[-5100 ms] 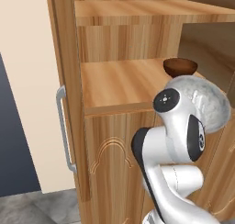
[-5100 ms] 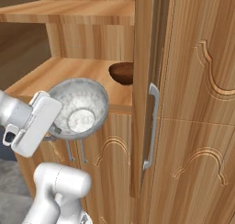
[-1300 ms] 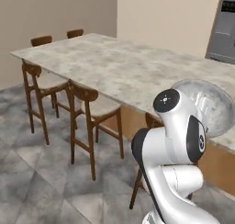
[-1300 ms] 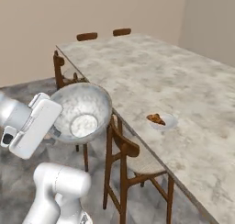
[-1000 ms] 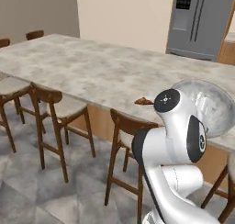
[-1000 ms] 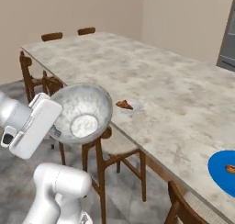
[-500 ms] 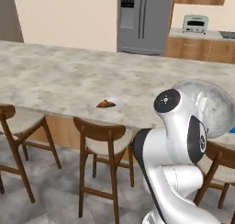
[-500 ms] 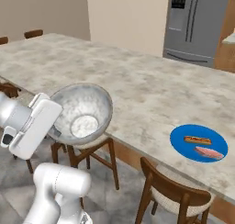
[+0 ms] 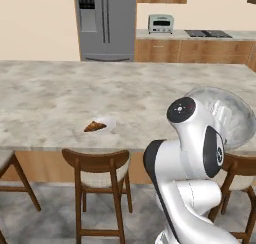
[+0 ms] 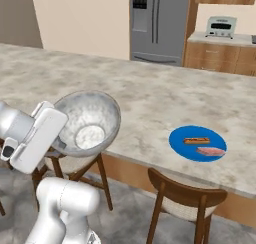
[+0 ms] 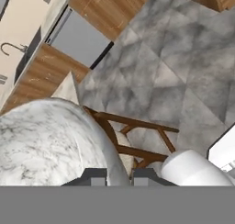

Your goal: Take the smaller bowl and place it next to the appetizer plate on the dining counter , and place the larger bowl next to the plate with cooked food.

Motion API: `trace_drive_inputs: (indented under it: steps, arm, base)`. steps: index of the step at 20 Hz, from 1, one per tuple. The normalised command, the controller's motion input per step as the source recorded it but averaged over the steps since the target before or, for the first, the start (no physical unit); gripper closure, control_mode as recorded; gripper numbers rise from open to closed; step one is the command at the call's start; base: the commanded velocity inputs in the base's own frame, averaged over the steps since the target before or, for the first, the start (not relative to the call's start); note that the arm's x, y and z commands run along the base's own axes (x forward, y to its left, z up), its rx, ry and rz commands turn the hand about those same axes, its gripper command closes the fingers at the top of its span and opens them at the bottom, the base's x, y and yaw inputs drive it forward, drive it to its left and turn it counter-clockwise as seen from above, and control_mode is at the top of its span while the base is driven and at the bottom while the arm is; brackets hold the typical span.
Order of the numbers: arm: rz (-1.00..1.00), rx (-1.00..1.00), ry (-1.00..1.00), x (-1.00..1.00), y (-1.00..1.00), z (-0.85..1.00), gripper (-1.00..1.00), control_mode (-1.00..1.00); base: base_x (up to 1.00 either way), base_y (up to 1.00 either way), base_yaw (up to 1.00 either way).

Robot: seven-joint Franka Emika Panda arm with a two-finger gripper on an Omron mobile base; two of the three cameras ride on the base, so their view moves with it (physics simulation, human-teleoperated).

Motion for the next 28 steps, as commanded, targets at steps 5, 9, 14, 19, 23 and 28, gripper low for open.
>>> trace_drive_inputs:
  steps: [5, 9, 14, 19, 23, 28]
  arm:
    - [0.00, 0.00, 0.00, 0.00, 0.00, 0.00, 1.00, 1.00]
    - [-0.13, 0.05, 0.00, 0.47, -0.43, -0.14, 1.00, -1.00]
    - [0.01, 0.03, 0.00, 0.43, -0.68, -0.23, 1.00, -1.00]
    - [0.12, -0.01, 0.12, 0.74, -0.41, -0.06, 1.00, -1.00]
    - [0.09, -0.02, 0.21, 0.91, -0.11, -0.03, 1.00, -1.00]
    - [0.02, 0.00, 0.18, 0.75, -0.10, -0.04, 1.00, -1.00]
  base:
    - [0.30, -0.38, -0.47]
    - [0.00, 0.00, 0.00]
    - [0.00, 0.00, 0.00]
    - [0.00, 0.00, 0.00]
    - [0.00, 0.00, 0.00]
    - [0.00, 0.00, 0.00]
